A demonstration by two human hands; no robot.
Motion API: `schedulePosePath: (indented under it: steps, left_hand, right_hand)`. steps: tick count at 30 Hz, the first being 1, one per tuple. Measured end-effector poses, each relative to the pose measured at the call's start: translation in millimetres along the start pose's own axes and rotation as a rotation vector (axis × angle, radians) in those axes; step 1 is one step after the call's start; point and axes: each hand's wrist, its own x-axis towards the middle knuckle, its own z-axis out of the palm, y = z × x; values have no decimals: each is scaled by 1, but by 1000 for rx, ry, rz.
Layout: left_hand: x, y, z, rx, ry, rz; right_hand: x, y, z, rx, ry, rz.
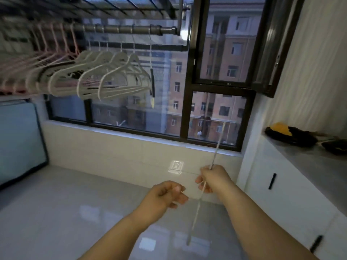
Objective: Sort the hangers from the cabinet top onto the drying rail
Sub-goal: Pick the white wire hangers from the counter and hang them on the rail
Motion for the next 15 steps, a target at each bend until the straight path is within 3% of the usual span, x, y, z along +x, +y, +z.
schedulePosePath:
  steps: [8,15]
  left_hand:
    - [-77,-33,-159,155,319,-125]
    - [-130,-18,-303,141,548,-140]
  right_hand:
    - [-48,-7,166,-209,-220,-197]
    - [-109,-66,315,-285,-415,-455]
